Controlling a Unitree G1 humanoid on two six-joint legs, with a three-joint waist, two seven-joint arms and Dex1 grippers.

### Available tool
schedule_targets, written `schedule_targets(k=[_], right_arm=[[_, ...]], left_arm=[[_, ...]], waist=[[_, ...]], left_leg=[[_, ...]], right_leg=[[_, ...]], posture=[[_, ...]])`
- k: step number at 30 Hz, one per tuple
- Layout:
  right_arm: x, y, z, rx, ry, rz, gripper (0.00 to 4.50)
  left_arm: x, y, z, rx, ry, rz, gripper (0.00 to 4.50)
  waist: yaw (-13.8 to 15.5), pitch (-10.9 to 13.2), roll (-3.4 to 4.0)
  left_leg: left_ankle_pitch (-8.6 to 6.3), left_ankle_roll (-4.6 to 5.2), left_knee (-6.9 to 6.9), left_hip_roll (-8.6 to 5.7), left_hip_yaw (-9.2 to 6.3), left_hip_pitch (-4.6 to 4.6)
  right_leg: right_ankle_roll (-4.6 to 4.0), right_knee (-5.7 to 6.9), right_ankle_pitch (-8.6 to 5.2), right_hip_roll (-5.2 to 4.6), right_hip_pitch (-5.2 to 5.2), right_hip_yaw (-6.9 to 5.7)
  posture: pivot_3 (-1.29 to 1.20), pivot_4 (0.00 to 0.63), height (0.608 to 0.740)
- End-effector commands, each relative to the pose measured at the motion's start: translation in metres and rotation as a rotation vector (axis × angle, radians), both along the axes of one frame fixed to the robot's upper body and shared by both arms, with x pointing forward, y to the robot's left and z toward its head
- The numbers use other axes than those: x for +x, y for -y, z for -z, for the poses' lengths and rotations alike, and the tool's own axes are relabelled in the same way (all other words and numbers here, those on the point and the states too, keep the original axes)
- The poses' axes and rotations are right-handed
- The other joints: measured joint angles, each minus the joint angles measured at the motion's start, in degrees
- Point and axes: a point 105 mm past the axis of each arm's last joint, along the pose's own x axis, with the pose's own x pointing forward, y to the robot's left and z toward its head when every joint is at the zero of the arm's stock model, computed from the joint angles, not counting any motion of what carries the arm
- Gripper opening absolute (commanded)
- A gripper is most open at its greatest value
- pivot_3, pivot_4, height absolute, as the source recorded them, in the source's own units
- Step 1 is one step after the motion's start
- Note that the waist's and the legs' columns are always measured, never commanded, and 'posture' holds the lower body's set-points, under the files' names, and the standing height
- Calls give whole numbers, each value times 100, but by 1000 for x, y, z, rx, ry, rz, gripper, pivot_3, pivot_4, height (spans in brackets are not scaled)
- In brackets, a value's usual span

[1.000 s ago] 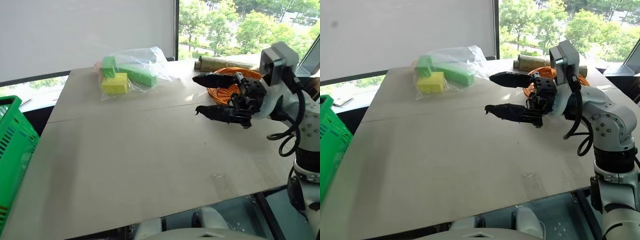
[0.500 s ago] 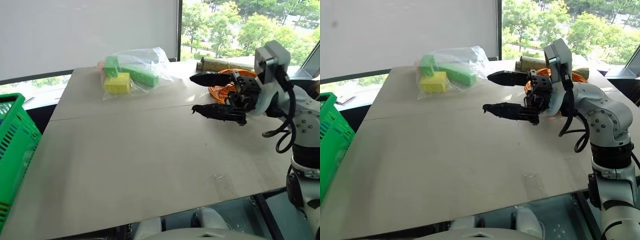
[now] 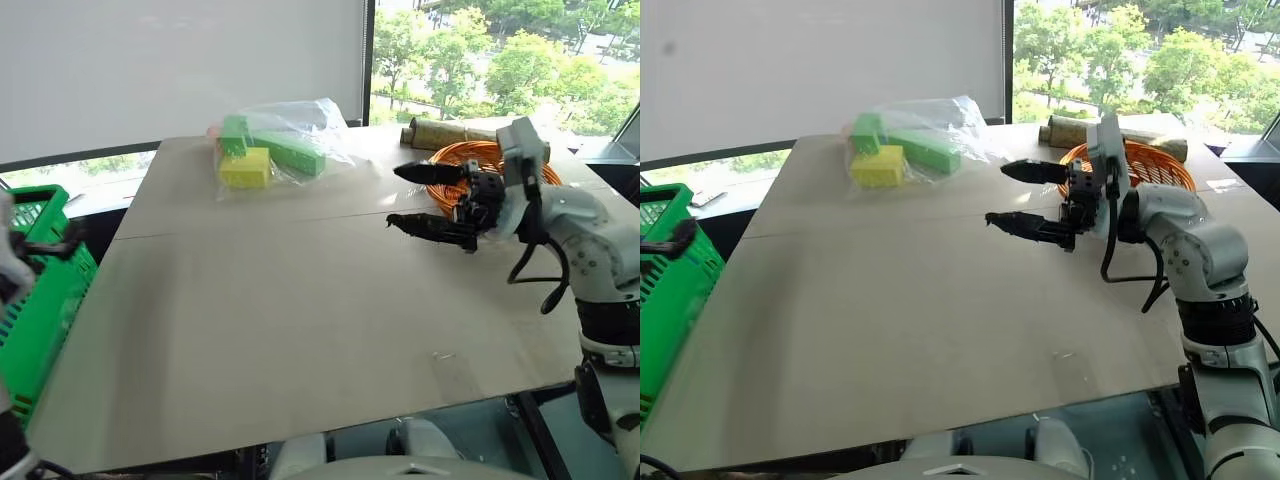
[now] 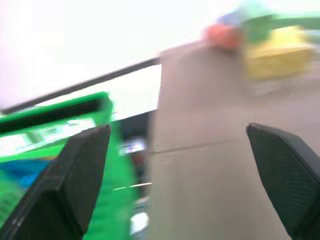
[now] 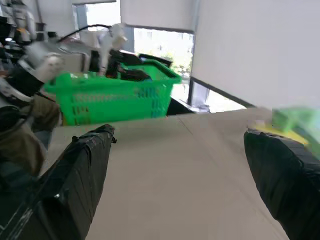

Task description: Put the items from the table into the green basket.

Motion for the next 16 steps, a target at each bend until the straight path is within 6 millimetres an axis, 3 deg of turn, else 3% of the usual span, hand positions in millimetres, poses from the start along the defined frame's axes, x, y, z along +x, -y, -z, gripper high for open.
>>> schedule_targets(k=[1,5,10,16], right_arm=[[14,16,20,-72,68,119,4500],[22,31,50,-69,42,240,4500],[18,44,90,-143,23,311,4500],[10,57,114,-194,-17,327,4500]], left_arm=[[-4,38,-3,-83,76,142,4469],[-19,74,47,-134,-45,235,4469],[-36,110,91,-257,-131,295,4469],[-42,120,115,-234,-188,309,4469]], waist=[[-50,1,0],[-143,-6,29],[-129,-12,41],[-116,-4,51]], left_leg=[[0,1,1,1,3,1],[1,1,-4,10,7,20],[2,3,9,13,13,43],[0,7,12,11,18,120]], right_leg=[[1,2,0,5,-2,4],[-1,19,-1,27,2,16],[-1,26,0,40,26,22],[-2,12,-4,51,104,26]], posture=[[-18,0,740],[-18,0,740],[-41,0,740],[-34,0,740]])
